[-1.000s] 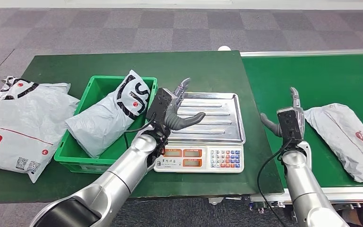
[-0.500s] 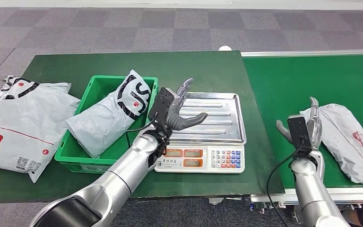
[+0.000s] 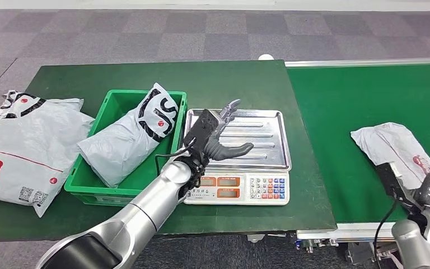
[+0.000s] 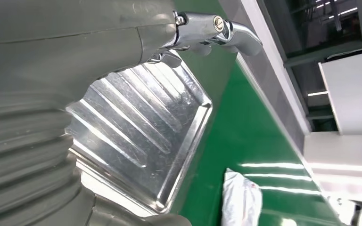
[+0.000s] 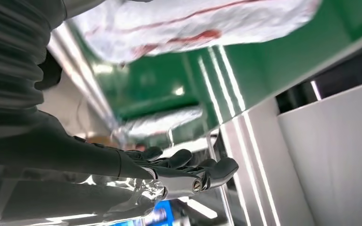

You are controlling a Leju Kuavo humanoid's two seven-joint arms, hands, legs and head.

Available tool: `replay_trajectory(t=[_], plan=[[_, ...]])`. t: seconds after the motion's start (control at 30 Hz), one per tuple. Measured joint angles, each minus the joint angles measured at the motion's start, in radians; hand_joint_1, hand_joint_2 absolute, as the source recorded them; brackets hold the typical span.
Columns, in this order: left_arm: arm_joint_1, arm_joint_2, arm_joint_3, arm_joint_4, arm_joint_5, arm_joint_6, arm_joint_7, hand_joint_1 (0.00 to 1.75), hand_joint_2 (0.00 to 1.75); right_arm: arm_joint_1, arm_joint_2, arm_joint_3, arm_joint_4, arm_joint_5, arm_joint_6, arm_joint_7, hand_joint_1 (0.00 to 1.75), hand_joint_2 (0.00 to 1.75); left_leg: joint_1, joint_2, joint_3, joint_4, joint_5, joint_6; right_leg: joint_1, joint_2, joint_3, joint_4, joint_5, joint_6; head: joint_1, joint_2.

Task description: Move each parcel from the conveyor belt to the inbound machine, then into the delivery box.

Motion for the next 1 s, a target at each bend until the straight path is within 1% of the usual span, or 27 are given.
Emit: replay_trajectory(t=[0.1, 0.27, 0.33, 0.47, 0.57, 0.77, 1.0], plan=[[0.0, 0.003, 0.0, 0.0, -0.012, 0.001, -0.005, 0.0, 1.75, -0.024, -0.004, -0.034, 0.056, 0.057, 0.007, 0.024, 0.0, 1.75, 0.0, 0.0, 0.0, 0.0, 0.0, 0.0, 0.0, 0.0, 0.0, 0.0, 0.0, 0.0, 0.0, 0.0], [0.0, 0.009, 0.007, -0.001, -0.035, 0.002, -0.013, 0.0, 1.75, -0.082, -0.005, -0.06, 0.165, 0.06, 0.049, 0.076, 0.0, 1.75, 0.0, 0.001, 0.0, 0.0, 0.0, 0.0, 0.0, 0.0, 0.0, 0.0, 0.0, 0.0, 0.0, 0.0], [0.0, 0.013, 0.015, -0.001, -0.047, 0.002, -0.016, 0.0, 1.75, -0.098, -0.005, -0.071, 0.203, 0.042, 0.094, 0.091, 0.0, 1.75, 0.0, 0.0, 0.0, 0.0, 0.0, 0.0, 0.0, 0.0, 0.0, 0.0, 0.0, 0.0, 0.0, 0.0], [0.001, 0.02, 0.03, -0.001, -0.071, 0.0, -0.021, 0.0, 1.75, -0.119, -0.002, -0.102, 0.26, -0.018, 0.219, 0.093, 0.0, 1.75, 0.0, 0.0, 0.0, 0.0, 0.0, 0.0, 0.0, 0.0, 0.0, 0.0, 0.0, 0.0, 0.0, 0.0], [0.001, 0.025, 0.043, -0.001, -0.08, -0.001, -0.023, 0.0, 1.75, -0.135, 0.003, -0.117, 0.286, -0.022, 0.266, 0.113, 0.0, 1.75, 0.0, 0.0, 0.0, 0.0, 0.0, 0.0, 0.0, 0.0, 0.0, 0.0, 0.0, 0.0, 0.0, 0.0], [0.001, 0.031, 0.058, -0.001, -0.085, -0.001, -0.023, 0.0, 1.75, -0.167, 0.005, -0.127, 0.313, -0.01, 0.282, 0.129, 0.0, 1.75, 0.0, 0.0, 0.0, 0.0, 0.0, 0.0, 0.0, 0.0, 0.0, 0.0, 0.0, 0.0, 0.0, 0.0], [0.001, 0.032, 0.068, -0.003, -0.088, -0.001, -0.023, 0.0, 1.75, -0.173, 0.005, -0.129, 0.325, -0.01, 0.283, 0.129, 0.0, 1.75, 0.0, 0.0, 0.0, 0.0, 0.0, 0.0, 0.0, 0.0, 0.0, 0.0, 0.0, 0.0, 0.0, 0.0]])
